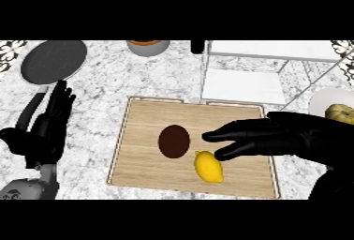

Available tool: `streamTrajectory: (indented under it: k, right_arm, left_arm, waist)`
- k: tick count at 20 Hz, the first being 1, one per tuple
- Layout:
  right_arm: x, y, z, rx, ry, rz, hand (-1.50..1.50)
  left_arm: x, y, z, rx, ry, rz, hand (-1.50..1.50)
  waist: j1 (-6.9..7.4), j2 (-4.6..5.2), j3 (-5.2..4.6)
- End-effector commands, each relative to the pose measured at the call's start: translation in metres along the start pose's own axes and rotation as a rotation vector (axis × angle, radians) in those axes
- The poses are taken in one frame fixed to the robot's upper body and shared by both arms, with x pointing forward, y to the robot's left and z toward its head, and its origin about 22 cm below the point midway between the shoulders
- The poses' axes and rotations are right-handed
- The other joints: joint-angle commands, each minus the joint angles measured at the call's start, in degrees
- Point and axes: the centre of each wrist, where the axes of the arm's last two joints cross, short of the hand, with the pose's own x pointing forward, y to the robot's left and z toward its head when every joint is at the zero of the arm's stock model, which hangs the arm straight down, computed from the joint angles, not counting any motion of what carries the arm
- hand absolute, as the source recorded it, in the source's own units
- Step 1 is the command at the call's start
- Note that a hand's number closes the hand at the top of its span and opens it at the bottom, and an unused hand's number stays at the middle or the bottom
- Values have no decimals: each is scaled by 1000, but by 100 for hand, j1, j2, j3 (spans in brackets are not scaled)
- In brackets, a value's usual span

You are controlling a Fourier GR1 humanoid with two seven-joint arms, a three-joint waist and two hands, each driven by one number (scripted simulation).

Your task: Pick the lemon from the tray and place it in the tiered shelf

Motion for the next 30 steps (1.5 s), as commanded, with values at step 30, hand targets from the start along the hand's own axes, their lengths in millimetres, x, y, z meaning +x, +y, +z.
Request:
streamTrajectory:
  k: [30]
  right_arm:
    - [16,131,-30,111,586,935,-150]
  left_arm:
    - [16,7,20,-4,9,0,0]
  waist:
    - [37,43,6]
